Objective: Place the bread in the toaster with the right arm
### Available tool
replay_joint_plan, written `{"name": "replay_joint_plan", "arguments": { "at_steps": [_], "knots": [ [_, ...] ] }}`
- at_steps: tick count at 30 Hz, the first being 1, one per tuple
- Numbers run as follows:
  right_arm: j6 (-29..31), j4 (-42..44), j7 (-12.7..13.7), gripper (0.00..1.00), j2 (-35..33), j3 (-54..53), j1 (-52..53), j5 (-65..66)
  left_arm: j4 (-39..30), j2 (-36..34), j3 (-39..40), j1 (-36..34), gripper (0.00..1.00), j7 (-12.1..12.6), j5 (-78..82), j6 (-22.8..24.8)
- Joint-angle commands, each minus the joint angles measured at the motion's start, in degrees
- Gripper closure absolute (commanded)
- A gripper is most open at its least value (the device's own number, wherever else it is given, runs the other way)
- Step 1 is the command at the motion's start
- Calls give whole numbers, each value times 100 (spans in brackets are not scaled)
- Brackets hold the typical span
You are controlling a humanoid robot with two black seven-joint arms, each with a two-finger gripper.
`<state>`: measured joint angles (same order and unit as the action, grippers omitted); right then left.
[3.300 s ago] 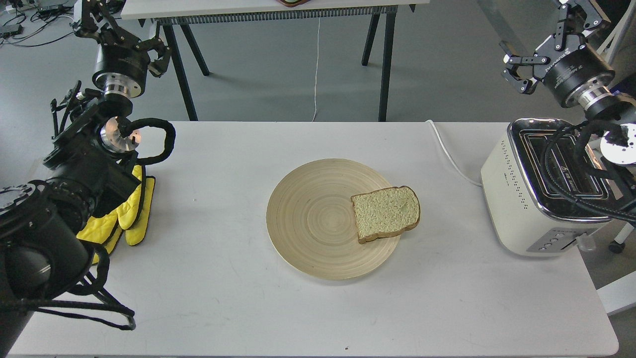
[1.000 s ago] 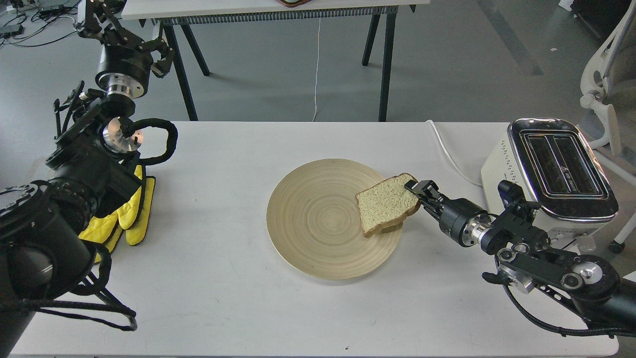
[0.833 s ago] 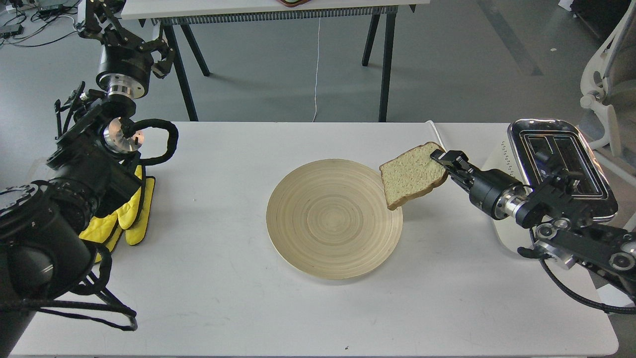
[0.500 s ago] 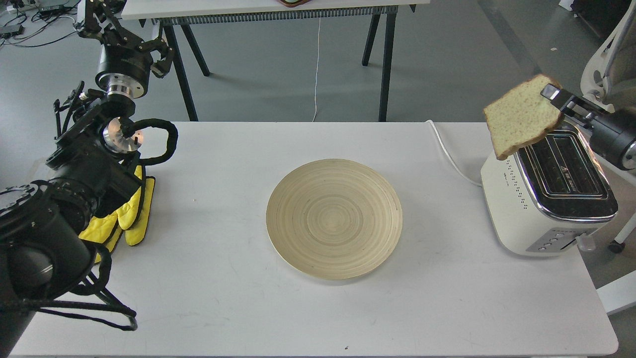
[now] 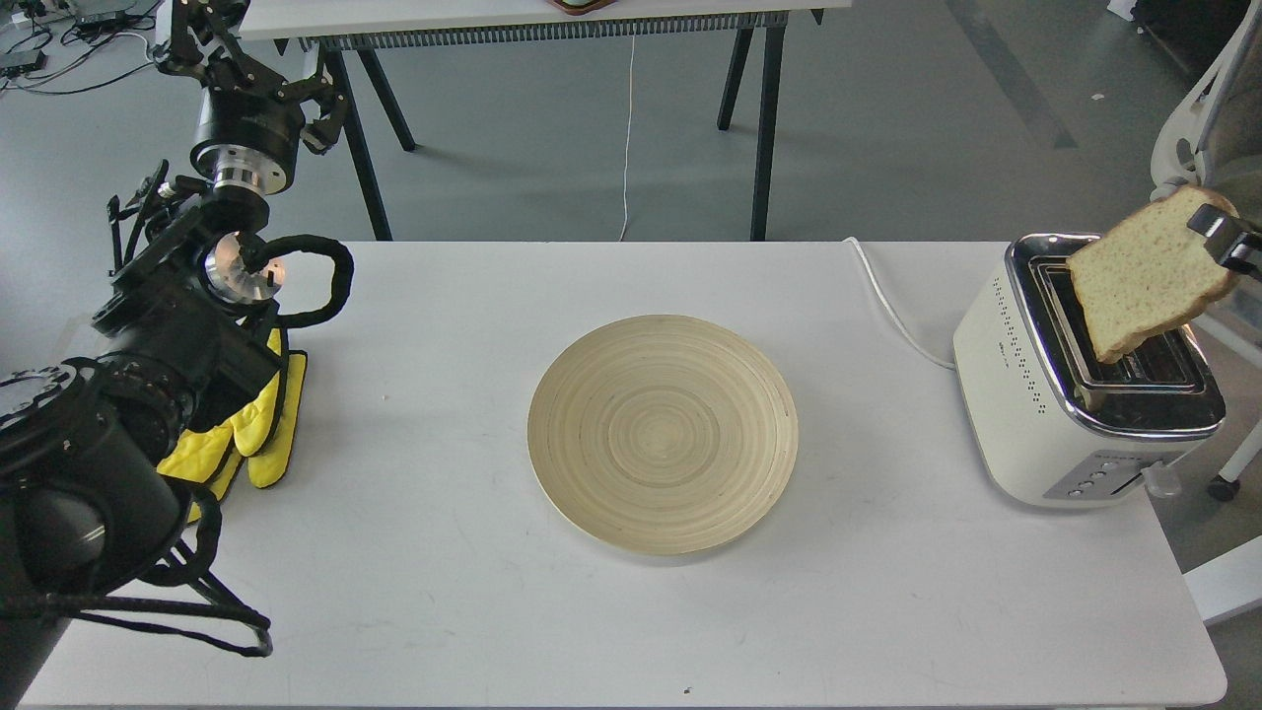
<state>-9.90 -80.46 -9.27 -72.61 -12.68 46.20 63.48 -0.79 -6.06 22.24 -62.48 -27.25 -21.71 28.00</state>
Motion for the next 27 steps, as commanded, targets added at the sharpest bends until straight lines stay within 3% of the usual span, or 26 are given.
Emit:
{"name": "replay_joint_plan", "arguments": {
  "at_steps": [1, 6, 10, 12, 15, 16, 17, 21, 27],
  "knots": [
    [-12, -13, 13, 95, 107, 11, -14, -28, 0, 0, 0, -1, 0, -8, 0, 0],
    [-3, 65, 83, 93, 291, 29, -145, -46, 0, 0, 0, 8, 0, 0, 0, 0],
    [-30, 66, 74, 74, 441, 20, -374, -46, 0, 0, 0, -1, 0, -8, 0, 0],
    [-38, 66, 74, 69, 450, -15, -375, -55, 0, 0, 0, -1, 0, 0, 0, 0],
    [-38, 31, 39, 37, 494, -173, -357, -98, 0, 9, 0, -1, 0, 0, 0, 0],
    [-38, 22, 30, 22, 503, -260, -348, -177, 0, 9, 0, -1, 0, 0, 0, 0],
    [-12, 13, 30, 0, 520, -409, -348, -300, 0, 9, 9, 8, 0, 0, 0, 0],
    [49, 4, 30, 0, 608, -937, -322, -984, 0, 17, 0, -1, 0, 0, 0, 0],
    [189, 153, -5, 0, 1398, -2017, -313, -2425, 0, 17, 0, 8, 0, 0, 0, 0]
  ]
}}
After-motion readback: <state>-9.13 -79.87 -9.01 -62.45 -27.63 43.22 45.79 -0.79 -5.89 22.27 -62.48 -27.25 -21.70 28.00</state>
